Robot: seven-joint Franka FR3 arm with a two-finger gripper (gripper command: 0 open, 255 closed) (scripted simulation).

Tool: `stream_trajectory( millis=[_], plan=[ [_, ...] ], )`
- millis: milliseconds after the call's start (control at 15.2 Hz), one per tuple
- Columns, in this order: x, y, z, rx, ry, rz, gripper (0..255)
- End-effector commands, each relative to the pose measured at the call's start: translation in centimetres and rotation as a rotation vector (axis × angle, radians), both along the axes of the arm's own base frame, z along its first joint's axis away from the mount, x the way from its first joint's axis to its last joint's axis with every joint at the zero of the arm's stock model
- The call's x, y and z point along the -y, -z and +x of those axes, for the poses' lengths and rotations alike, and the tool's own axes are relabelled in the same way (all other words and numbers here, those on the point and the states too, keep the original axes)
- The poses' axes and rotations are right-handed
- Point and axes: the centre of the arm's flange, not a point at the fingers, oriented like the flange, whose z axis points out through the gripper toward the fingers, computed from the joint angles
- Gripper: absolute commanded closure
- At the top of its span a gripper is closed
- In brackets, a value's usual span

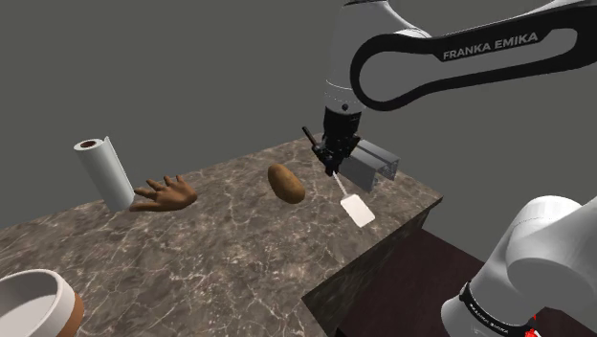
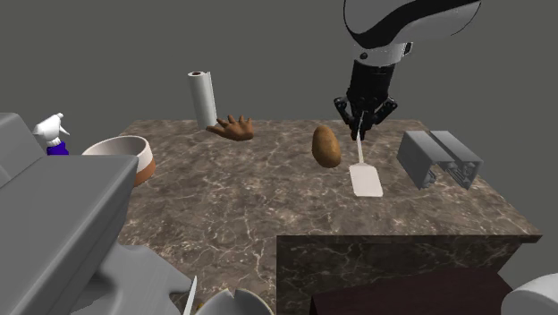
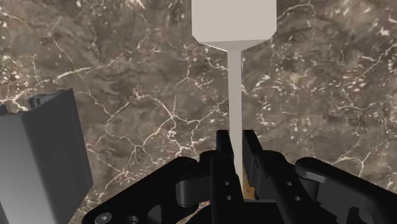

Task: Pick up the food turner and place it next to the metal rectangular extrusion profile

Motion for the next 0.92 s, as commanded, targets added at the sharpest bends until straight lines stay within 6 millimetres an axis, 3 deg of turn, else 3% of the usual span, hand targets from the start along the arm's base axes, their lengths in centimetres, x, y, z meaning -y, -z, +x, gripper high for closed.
stream_trajectory(
  millis=[0, 462, 858],
  plan=[
    [2.6, -0.3, -0.8, 0.0, -0.002, 0.001, 255],
    [11.9, -0.3, -3.2, 0.0, -0.002, 0.001, 255],
    [11.9, 2.9, -3.2, 0.0, -0.002, 0.001, 255]
  ],
)
